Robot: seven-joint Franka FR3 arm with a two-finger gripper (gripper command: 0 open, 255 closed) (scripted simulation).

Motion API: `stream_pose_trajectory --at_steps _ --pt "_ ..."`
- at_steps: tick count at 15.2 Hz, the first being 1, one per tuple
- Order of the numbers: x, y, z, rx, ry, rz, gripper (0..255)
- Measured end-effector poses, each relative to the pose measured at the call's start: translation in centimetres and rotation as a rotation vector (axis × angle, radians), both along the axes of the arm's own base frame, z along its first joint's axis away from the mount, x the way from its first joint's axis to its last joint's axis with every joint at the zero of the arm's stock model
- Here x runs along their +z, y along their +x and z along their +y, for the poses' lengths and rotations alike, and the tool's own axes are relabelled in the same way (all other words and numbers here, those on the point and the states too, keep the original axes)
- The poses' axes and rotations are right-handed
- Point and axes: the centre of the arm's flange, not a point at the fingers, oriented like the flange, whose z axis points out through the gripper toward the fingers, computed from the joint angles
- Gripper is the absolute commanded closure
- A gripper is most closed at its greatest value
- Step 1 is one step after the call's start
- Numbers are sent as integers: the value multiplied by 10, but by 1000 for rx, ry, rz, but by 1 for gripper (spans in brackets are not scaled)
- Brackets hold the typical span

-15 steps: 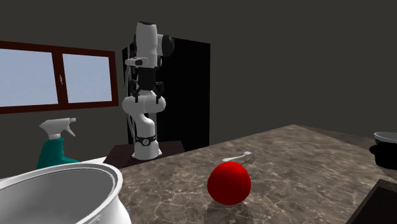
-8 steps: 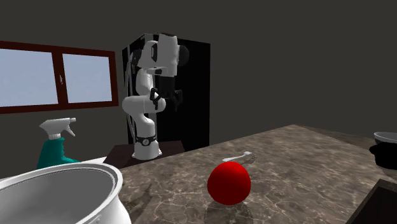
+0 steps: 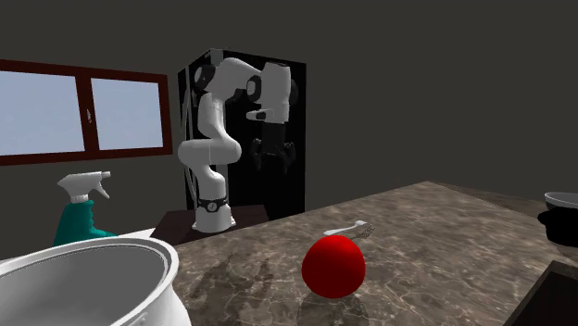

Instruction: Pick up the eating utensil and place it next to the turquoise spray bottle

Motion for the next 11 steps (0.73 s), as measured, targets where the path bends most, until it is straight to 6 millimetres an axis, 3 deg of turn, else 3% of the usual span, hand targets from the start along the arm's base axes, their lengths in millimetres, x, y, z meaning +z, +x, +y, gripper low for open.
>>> stream_pose_trajectory --at_steps 7,11 --pt "-34 28 77 -186 -26 -50 0" --pt "-54 59 122 -290 -37 -75 0"
